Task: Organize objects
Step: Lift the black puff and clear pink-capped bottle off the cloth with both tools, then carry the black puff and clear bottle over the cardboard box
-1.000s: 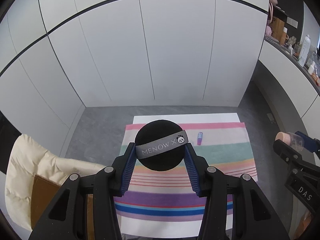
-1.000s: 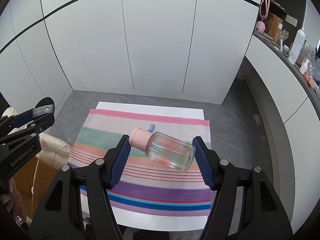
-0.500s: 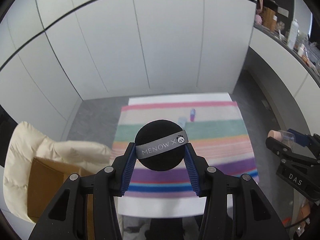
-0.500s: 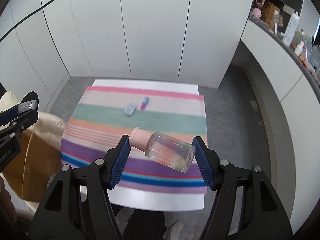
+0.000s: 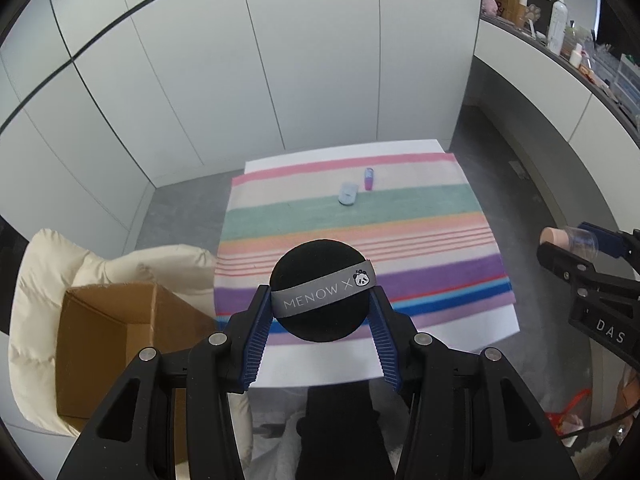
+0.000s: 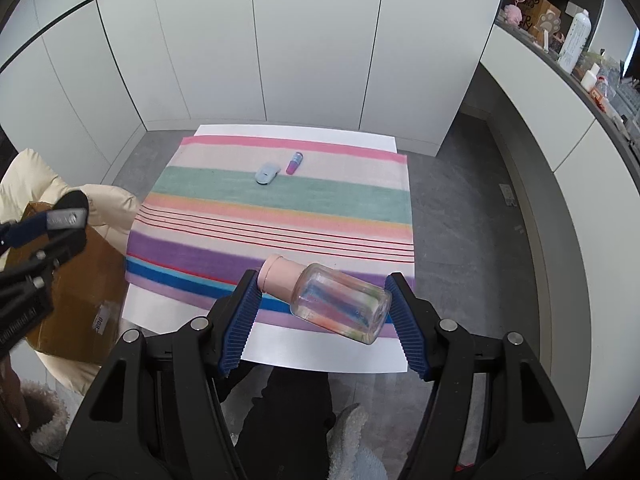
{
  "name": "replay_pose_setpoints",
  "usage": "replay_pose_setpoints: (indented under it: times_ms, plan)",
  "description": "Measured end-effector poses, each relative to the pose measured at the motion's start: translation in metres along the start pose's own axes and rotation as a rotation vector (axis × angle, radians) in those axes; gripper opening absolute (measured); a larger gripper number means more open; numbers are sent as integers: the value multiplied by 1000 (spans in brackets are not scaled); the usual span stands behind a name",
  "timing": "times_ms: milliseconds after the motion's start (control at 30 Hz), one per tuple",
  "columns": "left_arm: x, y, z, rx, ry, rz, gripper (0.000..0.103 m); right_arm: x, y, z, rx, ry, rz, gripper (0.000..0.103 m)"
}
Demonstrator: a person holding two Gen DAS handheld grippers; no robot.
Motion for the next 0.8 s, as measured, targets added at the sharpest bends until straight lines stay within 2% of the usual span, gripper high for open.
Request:
replay_pose_setpoints:
  times_ms: [267,467,667,800]
  plan:
    - [-9,-3,4,26,13,-5,49,-10,-5,7,6,-1,3,66]
    - [-45,-6,-6,19,17,51,49,-30,1,5,4,-6,19,66]
    - [-108,-18,-23,-18,58,136,49,-77,20,-6,0,27,77,66]
    - [-176,-39,-26,-29,111,253,49,-126,36,-13,8,74,135,66]
Point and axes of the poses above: each gripper's, at about its wrist camera, not at the fingertips, and z roughly against the way its jaws point, x to its right, y to its top, the point moved 1 cm from there along -z, roughly the way its jaws point, and after that the axes turned 4 degrees about -x, right-handed, at the moved point
